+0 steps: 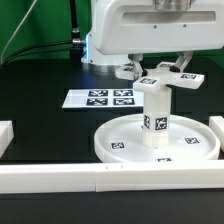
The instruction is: Assemble round table
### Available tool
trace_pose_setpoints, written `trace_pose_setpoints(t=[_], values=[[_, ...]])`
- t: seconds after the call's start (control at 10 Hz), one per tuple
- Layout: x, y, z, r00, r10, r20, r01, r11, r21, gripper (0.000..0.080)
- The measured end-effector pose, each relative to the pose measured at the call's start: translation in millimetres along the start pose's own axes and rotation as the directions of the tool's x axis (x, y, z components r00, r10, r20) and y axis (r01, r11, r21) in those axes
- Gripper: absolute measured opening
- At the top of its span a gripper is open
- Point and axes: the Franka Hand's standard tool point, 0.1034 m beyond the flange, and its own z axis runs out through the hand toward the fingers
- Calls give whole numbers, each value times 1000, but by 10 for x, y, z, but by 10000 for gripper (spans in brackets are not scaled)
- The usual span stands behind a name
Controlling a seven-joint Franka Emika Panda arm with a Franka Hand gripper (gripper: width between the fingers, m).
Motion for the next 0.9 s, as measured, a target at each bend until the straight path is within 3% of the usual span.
trace_pose_setpoints(t=[0.9], values=[[21, 4, 5, 999, -2, -48, 1, 1000, -10, 446]])
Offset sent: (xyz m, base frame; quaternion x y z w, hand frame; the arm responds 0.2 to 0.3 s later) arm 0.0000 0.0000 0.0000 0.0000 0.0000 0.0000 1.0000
